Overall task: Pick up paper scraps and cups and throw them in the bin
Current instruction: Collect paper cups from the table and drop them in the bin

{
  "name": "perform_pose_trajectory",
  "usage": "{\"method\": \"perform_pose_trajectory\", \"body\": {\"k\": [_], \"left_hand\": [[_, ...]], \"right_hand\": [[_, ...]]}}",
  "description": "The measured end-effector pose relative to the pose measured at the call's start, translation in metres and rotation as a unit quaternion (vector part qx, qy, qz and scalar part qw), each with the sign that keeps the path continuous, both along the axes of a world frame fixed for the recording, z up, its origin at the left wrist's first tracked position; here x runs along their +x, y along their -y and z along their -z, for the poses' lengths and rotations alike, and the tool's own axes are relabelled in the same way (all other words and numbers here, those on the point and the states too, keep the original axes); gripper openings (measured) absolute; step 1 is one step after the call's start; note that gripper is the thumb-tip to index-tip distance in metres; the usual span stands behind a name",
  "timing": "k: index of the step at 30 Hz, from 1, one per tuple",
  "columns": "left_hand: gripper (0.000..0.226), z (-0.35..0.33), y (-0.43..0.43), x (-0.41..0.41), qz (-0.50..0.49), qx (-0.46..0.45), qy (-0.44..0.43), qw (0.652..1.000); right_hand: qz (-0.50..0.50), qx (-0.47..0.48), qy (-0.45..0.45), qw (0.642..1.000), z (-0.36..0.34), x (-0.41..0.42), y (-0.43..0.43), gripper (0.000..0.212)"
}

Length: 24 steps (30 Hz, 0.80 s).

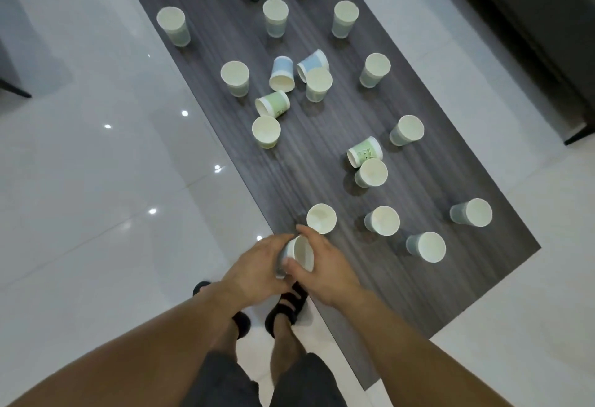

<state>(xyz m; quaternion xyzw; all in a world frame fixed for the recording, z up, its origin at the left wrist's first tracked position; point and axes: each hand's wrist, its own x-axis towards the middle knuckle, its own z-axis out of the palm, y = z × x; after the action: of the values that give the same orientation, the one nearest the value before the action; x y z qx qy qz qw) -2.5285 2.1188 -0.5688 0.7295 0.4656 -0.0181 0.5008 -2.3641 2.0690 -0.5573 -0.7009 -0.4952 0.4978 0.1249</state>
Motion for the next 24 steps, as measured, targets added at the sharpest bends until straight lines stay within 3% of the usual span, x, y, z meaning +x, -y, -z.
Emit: {"method": "perform_pose_trajectory", "body": {"k": [3,6,9,12,15,18,24], "left_hand": [[0.063,0.006,-0.003,-0.010,-0.028,0.002,-0.001,1.000],[0.069,0.020,-0.001,-0.028,-0.078,-0.018,-0.037,0.996],[0.094,0.030,-0.002,-0.048,-0.130,-0.051,-0.051,0.989],[0.105,0.033,-0.004,-0.066,-0.166,-0.047,-0.036,0.984],[0.090,0.031,-0.009,-0.082,-0.216,-0.027,-0.030,0.976],[0.085,0.019,-0.017,-0.098,-0.242,-0.015,-0.031,0.970],[0.088,-0.041,-0.035,-0.133,-0.315,0.029,0.008,0.949]], "right_hand": [[0.009,0.030,0.024,0.999,0.004,0.002,-0.013,0.082],[0.047,0.125,0.180,0.975,0.024,0.014,-0.031,0.078],[-0.035,0.050,0.278,0.959,0.052,0.023,-0.052,0.091],[-0.111,-0.043,0.285,0.951,0.079,0.024,-0.061,0.094],[-0.127,-0.072,0.289,0.946,0.086,0.011,-0.061,0.074],[-0.125,-0.044,0.293,0.947,0.069,-0.008,-0.066,0.058],[-0.178,0.070,0.262,0.946,-0.010,-0.072,-0.101,0.059]]}}
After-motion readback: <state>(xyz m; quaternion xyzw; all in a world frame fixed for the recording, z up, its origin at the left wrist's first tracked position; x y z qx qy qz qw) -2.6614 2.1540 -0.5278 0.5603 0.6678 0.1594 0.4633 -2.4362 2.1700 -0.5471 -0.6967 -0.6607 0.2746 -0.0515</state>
